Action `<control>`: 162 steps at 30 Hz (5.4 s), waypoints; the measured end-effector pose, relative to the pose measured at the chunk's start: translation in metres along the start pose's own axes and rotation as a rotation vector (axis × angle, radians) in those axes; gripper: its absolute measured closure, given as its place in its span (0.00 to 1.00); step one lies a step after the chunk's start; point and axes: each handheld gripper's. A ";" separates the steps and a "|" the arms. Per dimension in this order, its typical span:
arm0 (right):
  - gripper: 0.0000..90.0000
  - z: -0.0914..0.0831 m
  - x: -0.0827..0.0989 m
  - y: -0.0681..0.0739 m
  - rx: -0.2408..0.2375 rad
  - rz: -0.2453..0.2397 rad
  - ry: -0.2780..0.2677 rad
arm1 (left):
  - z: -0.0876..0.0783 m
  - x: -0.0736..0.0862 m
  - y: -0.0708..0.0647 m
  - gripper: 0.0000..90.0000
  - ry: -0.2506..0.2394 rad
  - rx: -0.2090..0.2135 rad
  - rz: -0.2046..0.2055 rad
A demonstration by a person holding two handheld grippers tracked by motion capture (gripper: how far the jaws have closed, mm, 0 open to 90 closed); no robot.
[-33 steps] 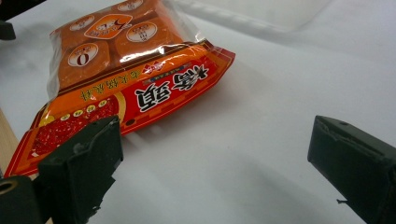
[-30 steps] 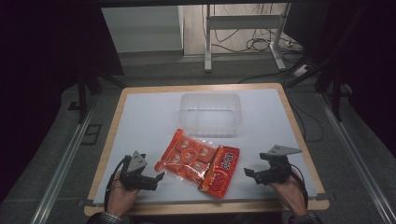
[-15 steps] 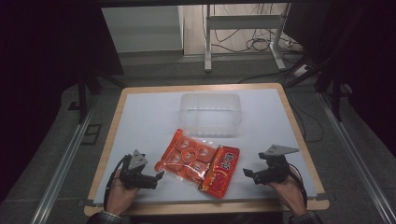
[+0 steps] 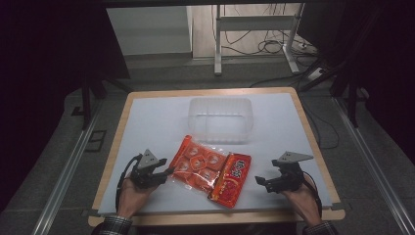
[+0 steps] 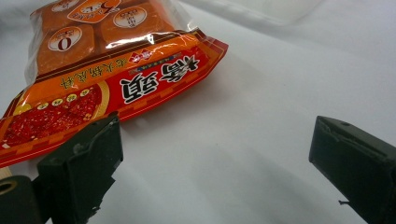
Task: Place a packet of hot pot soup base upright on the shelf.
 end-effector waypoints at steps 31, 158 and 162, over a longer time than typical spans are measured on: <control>0.04 0.001 0.002 -0.002 0.015 0.000 0.024 | 0.121 -0.078 0.011 1.00 0.081 0.027 0.115; 0.04 0.032 -0.011 0.014 -0.127 -0.002 0.036 | -0.018 0.027 0.000 0.01 0.014 -0.146 0.009; 0.04 0.039 -0.014 0.017 -0.172 -0.006 0.074 | -0.021 0.029 0.006 0.02 0.013 -0.156 -0.009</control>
Point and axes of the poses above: each handheld gripper's, and its own axes: z roughly forward along the jaws, x roughly out of its underside, y roughly to its left, and after that the axes turned 2 degrees about -z, right-handed
